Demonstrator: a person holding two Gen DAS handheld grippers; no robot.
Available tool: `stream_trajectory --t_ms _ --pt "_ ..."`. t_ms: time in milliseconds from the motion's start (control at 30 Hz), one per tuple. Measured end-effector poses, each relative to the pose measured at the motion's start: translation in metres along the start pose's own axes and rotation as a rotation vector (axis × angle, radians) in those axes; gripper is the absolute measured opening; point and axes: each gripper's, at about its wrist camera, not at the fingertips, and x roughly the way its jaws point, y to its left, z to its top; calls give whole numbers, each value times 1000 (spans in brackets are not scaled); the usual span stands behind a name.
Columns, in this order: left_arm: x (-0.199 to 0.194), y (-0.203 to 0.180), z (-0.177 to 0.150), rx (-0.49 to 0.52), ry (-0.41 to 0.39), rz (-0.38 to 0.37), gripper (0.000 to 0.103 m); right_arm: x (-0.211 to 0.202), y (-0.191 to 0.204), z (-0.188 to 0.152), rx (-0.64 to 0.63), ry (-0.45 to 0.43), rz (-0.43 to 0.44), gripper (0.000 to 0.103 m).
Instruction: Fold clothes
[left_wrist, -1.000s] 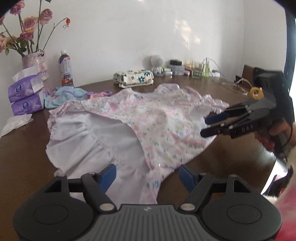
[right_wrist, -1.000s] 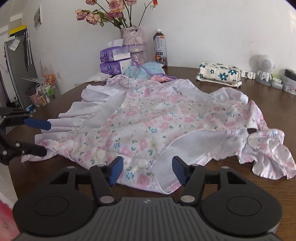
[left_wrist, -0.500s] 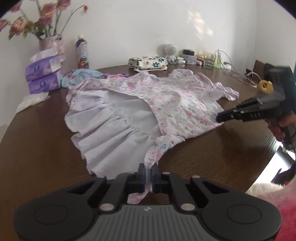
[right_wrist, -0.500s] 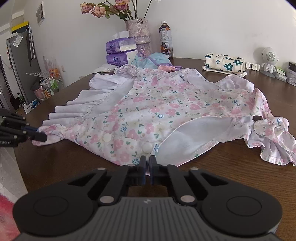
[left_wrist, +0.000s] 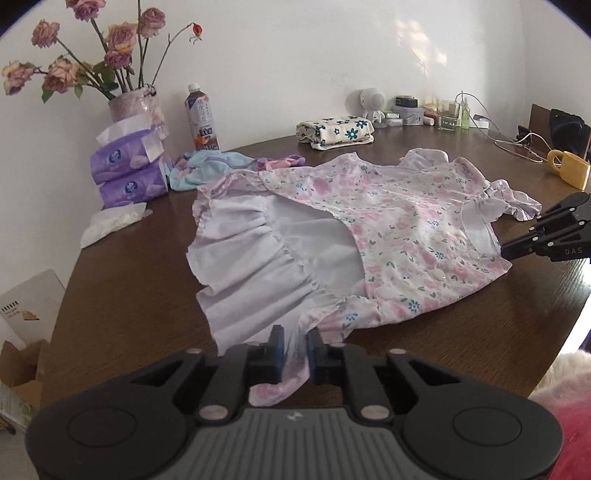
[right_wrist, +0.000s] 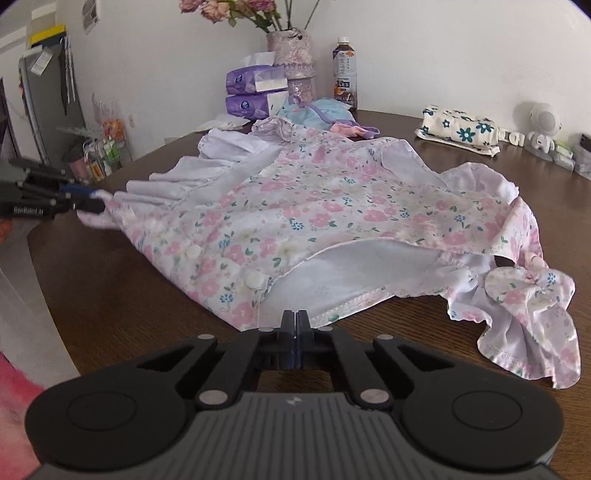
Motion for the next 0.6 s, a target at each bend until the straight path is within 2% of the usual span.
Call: stream_trajectory --t_ms 100,267,333,400,467,533,600 --pt "0 7 -9 -49 8 -33 34 -1 0 5 20 -20 21 7" --pt "-6 18 -30 -148 -3 -36 37 12 10 16 -16 -22 20 23" --pt "-8 25 -36 -196 -18 -36 36 20 16 20 -39 -17 18 25" --pt "-9 31 -38 -236 -33 -43 34 26 20 22 -52 -6 -9 26" --pt "-7 37 -39 -269 -46 -59 32 29 21 22 -55 -10 -31 33" --pt "-3 44 -38 -309 -52 -88 10 29 23 21 -57 -10 -45 33" --pt "1 51 -34 -338 -62 -97 2 30 25 19 -66 -1 -47 33"
